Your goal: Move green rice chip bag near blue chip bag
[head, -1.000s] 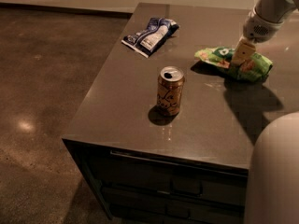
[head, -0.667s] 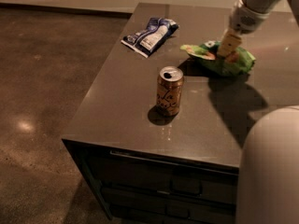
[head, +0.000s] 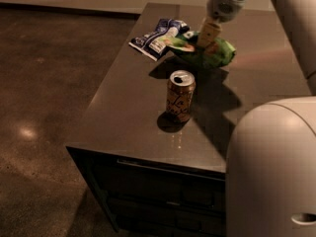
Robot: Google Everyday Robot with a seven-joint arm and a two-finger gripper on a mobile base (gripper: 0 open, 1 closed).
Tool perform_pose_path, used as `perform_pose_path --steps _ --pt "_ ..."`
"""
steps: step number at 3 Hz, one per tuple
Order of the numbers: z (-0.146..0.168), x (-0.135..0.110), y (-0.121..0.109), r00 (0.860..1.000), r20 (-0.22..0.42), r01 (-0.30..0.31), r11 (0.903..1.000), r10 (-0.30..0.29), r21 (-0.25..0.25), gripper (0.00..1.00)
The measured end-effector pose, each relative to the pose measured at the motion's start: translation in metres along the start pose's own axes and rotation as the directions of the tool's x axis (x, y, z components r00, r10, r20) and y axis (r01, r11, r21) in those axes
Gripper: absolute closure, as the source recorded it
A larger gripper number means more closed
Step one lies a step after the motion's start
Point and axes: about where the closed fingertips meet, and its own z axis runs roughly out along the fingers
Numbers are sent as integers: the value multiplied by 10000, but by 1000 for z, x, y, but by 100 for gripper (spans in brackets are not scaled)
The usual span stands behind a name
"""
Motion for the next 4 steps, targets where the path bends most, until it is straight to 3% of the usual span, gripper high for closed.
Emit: perform_pose_path --steps 1,2,4 --pt "7 -37 -5 9998 117 145 9993 -149 355 82" --pt "13 -59 -10 9996 240 151 9963 -172 841 59" --pt "21 -61 -10 9995 237 171 9966 -190 802 12"
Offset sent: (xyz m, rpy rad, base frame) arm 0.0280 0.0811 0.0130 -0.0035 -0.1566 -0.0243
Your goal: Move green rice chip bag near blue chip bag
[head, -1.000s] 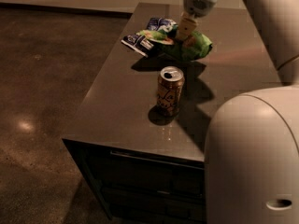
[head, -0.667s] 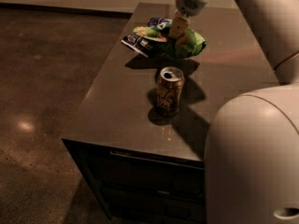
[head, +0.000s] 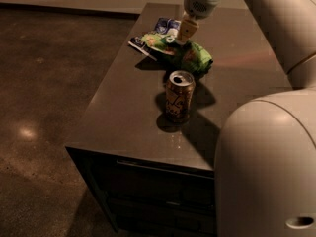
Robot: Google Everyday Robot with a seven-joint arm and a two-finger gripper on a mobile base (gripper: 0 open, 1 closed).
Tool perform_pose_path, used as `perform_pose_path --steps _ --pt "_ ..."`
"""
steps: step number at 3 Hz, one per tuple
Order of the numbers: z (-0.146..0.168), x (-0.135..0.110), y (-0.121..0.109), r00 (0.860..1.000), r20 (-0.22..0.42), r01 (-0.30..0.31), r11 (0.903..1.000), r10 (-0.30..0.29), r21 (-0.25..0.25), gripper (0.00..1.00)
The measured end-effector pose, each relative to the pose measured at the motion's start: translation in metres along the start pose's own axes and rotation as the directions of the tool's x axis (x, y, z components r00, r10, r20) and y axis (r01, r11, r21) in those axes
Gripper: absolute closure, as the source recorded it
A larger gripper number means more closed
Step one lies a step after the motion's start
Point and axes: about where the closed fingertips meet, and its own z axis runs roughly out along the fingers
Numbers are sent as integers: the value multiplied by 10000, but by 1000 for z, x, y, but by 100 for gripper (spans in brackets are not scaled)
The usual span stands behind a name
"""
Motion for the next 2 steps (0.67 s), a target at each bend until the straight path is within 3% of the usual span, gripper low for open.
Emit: perform_pose_path --steps 1,2 --pt "3 0 0 10000 -4 5 10000 -5 -26 0" --pt "3 0 0 10000 -4 6 10000 -6 -27 0"
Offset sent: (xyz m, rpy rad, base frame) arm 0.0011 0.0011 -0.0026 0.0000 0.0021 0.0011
